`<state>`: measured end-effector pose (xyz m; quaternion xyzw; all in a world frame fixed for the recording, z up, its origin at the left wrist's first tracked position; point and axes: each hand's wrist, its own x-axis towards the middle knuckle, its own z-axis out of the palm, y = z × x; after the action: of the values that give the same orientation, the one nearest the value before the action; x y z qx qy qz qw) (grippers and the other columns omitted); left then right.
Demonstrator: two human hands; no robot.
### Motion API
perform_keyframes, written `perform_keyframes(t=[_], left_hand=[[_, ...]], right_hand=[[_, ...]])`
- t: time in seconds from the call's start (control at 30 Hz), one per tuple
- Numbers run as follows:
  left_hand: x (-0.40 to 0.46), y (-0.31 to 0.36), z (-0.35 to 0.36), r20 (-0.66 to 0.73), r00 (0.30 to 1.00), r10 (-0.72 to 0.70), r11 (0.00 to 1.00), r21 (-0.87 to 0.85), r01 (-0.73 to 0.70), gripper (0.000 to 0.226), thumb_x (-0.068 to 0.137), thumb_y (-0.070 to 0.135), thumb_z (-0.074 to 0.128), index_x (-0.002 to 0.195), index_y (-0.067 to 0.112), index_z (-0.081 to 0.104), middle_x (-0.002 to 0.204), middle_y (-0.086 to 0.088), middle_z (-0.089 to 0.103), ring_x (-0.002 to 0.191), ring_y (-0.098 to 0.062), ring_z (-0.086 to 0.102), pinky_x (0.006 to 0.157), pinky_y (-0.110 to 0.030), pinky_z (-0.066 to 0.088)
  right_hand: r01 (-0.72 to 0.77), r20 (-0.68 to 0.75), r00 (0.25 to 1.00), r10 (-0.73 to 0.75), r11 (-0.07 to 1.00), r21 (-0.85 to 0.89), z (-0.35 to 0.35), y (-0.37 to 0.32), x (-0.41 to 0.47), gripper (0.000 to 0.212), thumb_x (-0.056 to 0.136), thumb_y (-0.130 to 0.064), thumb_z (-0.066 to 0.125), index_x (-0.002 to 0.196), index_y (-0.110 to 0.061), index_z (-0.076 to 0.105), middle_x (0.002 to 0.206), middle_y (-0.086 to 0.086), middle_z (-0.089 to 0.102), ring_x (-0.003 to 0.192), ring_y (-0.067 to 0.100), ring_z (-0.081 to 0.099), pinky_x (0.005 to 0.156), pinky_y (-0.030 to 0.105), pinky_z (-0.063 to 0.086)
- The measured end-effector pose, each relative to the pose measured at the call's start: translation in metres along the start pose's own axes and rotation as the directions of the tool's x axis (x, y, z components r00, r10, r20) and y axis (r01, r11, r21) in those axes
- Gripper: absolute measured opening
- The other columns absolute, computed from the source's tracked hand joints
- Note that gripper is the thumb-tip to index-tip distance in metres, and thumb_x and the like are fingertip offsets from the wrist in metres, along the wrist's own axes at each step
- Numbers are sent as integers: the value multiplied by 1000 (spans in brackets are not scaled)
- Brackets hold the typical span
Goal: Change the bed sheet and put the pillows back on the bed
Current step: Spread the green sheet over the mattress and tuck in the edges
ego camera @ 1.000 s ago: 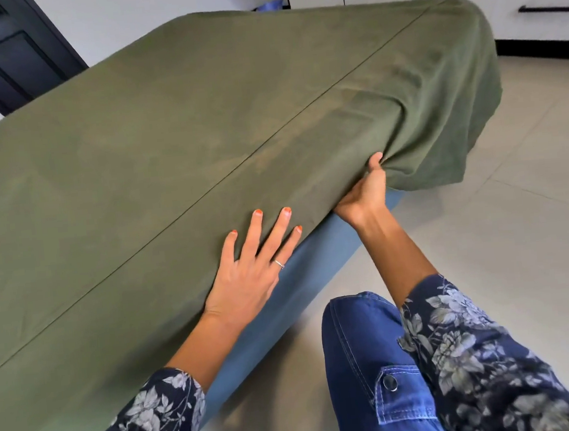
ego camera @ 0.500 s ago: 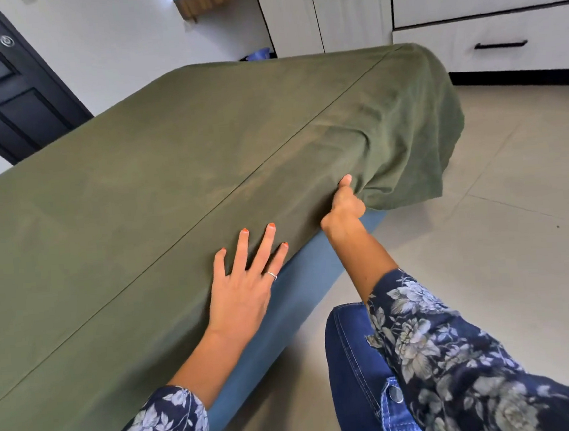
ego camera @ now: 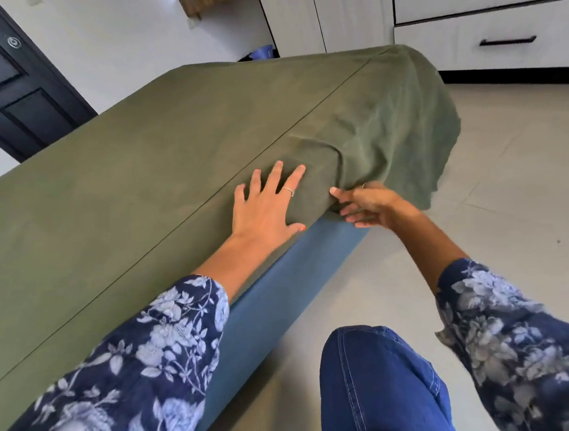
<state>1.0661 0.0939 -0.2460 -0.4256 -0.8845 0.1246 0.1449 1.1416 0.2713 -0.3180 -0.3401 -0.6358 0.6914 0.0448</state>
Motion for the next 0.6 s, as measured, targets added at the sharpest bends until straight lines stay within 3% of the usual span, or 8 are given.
perform_keyframes(t=[0.1, 0.17, 0.23, 0.33, 0.43, 0.5, 0.6], left_hand=[[23, 3, -4, 57, 998, 15, 999, -46, -13, 99, 80, 66, 59, 151, 40, -7, 162, 6, -1, 148, -24, 8, 116, -49, 15], [39, 8, -5, 69, 996, 50, 995, -84, -44, 95, 82, 67, 54, 152, 38, -5, 162, 6, 2, 148, -20, 10, 116, -48, 14], [58, 14, -4, 55, 997, 55, 993, -109, -49, 91, 84, 68, 50, 152, 37, -3, 162, 7, 4, 148, -19, 11, 117, -48, 15], [77, 22, 2, 25, 998, 66, 985, -159, -61, 92, 86, 63, 52, 153, 33, -2, 162, 7, 3, 148, -17, 9, 118, -45, 14], [78, 24, 10, -16, 998, 67, 979, -194, -69, 94, 85, 59, 57, 153, 33, -3, 162, 7, 2, 149, -17, 7, 118, -43, 14], [77, 24, 14, -45, 997, 61, 978, -199, -68, 96, 83, 59, 58, 153, 33, -2, 162, 8, 3, 149, -17, 7, 118, -43, 15], [77, 25, 17, -82, 995, 54, 976, -205, -70, 99, 81, 60, 59, 153, 33, -3, 162, 10, 4, 149, -16, 8, 117, -43, 15]], right_hand=[[66, -50, 997, -62, 993, 93, 4, 17, 11, 23, 86, -38, 68, 86, -18, 58, 79, 4, 61, 62, 13, 55, 62, 24, 44], [174, -196, 971, -140, 970, 171, 2, 21, 20, 20, 80, -33, 72, 84, -19, 59, 78, 2, 61, 64, 13, 54, 63, 28, 45], [270, -390, 906, -167, 935, 228, -8, 15, 28, 22, 80, -30, 69, 95, -16, 61, 88, 2, 63, 79, 16, 57, 78, 32, 47], [392, -617, 754, -227, 908, 145, -28, -9, 35, 40, 90, -30, 59, 124, -10, 51, 121, 8, 57, 111, 21, 53, 101, 30, 37], [506, -601, 712, -364, 859, 79, -37, -36, 45, 61, 96, -37, 50, 148, -14, 28, 153, 7, 28, 138, 19, 31, 115, 32, 16], [494, -513, 763, -393, 866, 71, -32, -54, 61, 68, 99, -41, 43, 153, -17, 10, 160, 7, 6, 147, 22, 9, 116, 33, 6], [401, -492, 813, -310, 912, 89, -26, -74, 79, 71, 100, -46, 34, 152, -24, -10, 160, 1, -16, 147, 24, -11, 116, 45, -1]])
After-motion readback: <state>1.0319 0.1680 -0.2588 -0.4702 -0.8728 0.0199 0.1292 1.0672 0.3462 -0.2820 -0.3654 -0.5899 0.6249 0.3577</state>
